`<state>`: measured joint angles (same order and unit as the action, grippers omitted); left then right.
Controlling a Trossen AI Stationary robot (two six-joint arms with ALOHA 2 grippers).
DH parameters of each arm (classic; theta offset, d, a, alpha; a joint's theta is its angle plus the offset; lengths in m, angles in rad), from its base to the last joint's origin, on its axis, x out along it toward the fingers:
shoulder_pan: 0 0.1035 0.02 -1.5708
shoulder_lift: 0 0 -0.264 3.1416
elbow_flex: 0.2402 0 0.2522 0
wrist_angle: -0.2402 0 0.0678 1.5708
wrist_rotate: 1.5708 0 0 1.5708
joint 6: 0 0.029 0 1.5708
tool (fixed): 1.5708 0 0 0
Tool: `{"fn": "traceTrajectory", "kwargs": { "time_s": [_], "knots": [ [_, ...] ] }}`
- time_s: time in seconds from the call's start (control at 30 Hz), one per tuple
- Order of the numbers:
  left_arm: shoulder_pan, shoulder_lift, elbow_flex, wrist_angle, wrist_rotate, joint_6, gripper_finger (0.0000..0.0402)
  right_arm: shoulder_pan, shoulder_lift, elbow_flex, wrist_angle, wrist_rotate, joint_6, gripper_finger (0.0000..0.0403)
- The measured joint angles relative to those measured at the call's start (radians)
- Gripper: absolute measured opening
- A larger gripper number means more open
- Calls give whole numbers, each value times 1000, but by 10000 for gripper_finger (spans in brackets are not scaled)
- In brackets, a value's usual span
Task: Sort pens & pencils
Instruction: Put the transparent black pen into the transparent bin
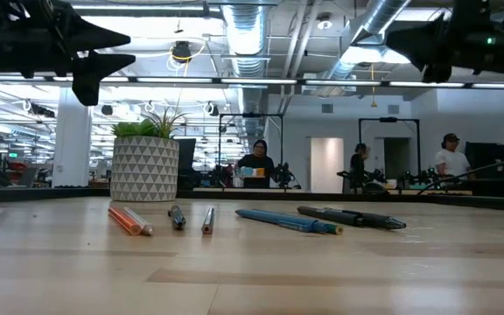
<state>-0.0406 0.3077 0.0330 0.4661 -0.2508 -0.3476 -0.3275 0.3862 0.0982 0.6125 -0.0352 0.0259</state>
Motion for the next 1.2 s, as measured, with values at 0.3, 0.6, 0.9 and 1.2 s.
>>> {"fn": "traceTrajectory", "kwargs": {
  "time_s": [0.3, 0.6, 0.9, 1.2],
  "knots": [
    [1, 0, 2, 7, -22, 29, 149, 0, 55, 177, -237, -20, 3, 118],
    [42, 0, 39, -13, -18, 117, 149, 0, 248, 192, -161, -19, 112, 118],
    [151, 63, 150, -100, -5, 127, 149, 21, 457, 219, -30, -18, 118, 118],
    [220, 252, 185, -172, 144, 121, 149, 76, 648, 358, -187, -16, 84, 118]
  ]
}}
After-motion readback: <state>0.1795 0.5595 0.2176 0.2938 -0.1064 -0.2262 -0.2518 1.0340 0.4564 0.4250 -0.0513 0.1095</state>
